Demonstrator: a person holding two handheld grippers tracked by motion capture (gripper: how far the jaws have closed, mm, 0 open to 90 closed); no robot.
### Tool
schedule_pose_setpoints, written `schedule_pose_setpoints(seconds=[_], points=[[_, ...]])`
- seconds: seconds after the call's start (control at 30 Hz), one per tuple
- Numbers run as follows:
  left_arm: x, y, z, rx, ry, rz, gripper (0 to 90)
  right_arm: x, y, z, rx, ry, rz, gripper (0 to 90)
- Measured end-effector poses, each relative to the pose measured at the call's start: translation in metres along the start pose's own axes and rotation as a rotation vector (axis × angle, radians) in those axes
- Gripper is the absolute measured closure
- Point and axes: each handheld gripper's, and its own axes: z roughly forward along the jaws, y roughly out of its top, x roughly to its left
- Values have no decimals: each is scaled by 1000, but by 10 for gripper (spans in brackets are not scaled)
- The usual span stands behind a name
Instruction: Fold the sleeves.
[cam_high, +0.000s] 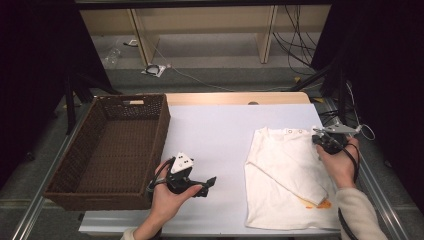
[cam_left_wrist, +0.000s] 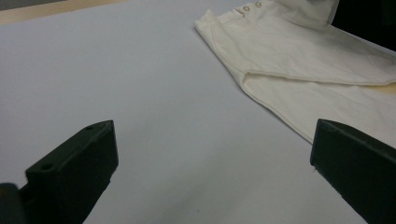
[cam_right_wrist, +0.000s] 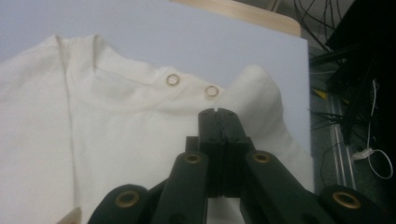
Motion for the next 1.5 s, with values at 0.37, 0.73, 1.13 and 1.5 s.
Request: schedule_pose_setpoints(seconds=[0.37,0.73,1.13,1.5], points=[[0,0,-1,-4,1,1,5,28,-4,20,69,44,-98,898],[0,0,0,-7,-1,2,5,30,-11,29,111,80,-87,853],[1,1,-2,-16,6,1,6,-41,-14,-18,40,-88,83,757],[1,2,-3,-17,7,-1,6,-70,-52,-6,178,-50,218,700]])
